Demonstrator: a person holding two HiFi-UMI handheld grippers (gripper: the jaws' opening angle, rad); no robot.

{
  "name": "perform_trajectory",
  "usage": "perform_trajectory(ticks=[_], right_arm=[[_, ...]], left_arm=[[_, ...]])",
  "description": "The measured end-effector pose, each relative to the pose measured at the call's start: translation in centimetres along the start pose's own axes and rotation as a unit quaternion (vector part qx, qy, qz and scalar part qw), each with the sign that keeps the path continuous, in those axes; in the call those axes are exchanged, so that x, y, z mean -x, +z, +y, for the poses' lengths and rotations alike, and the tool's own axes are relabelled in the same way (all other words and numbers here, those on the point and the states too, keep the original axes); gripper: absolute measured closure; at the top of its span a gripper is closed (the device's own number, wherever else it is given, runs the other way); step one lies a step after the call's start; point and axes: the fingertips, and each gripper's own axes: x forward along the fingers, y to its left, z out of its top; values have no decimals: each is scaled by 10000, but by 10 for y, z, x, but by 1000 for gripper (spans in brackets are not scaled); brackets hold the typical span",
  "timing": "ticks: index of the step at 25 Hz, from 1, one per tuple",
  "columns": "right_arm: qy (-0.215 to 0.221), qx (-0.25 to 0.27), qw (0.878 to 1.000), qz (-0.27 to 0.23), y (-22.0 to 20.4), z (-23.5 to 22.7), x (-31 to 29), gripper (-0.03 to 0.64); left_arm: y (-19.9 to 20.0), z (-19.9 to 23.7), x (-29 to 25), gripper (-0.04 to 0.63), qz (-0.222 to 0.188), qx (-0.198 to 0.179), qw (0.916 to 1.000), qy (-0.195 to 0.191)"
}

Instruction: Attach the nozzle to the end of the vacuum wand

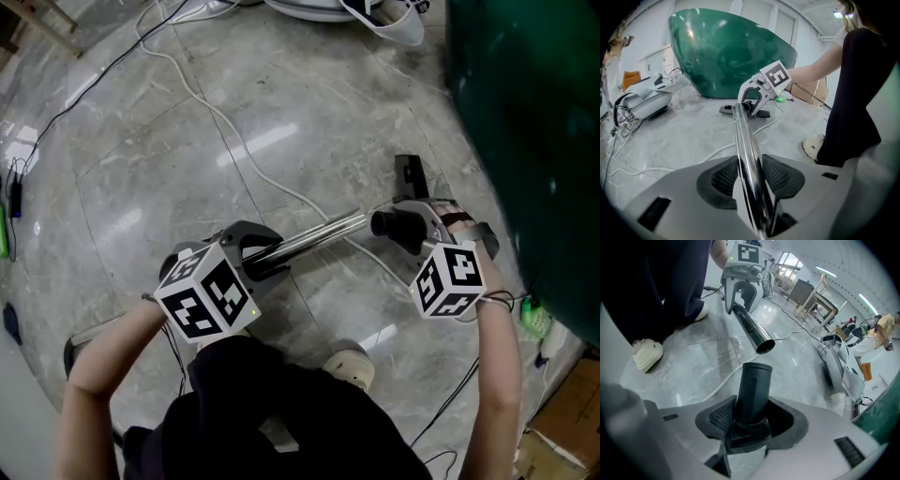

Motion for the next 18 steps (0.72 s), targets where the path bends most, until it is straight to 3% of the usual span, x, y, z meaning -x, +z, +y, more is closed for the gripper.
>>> perform_trajectory(ticks=[18], right_arm=[[64, 885, 9960, -86, 19, -6, -8, 414]], left_arm=[[-3, -8, -12, 431, 113, 14, 9997, -214]])
